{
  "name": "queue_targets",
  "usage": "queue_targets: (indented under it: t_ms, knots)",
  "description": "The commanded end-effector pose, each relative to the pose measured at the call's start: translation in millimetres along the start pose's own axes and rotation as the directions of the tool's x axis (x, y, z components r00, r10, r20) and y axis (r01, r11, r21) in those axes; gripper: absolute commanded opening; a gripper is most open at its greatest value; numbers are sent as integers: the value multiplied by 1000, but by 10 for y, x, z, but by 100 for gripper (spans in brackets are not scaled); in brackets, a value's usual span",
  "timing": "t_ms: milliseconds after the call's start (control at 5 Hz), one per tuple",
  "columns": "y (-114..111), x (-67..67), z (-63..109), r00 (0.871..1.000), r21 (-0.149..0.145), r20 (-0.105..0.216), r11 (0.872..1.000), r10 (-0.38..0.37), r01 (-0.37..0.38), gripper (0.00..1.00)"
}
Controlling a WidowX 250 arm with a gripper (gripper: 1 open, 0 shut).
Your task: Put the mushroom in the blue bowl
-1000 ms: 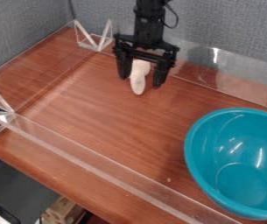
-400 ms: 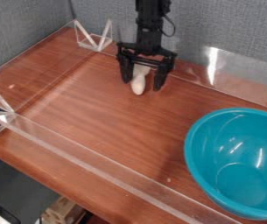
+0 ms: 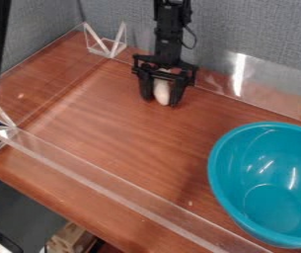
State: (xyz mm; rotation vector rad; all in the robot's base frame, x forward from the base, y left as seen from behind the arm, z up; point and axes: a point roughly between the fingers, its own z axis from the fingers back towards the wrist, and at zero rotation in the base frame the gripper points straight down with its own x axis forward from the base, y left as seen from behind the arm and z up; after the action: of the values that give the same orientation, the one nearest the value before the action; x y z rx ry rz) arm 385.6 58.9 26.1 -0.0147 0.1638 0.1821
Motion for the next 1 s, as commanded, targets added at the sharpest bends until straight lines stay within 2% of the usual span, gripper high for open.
queue_targets:
  t_ms: [0, 600, 800]
  knots:
    - [22, 52, 185, 998, -8, 62, 1000, -3, 3, 0]
    - [-36, -87, 431, 996, -79, 84, 996, -37, 43, 0]
    - [-51, -150, 552, 994, -103, 100, 993, -51, 62, 0]
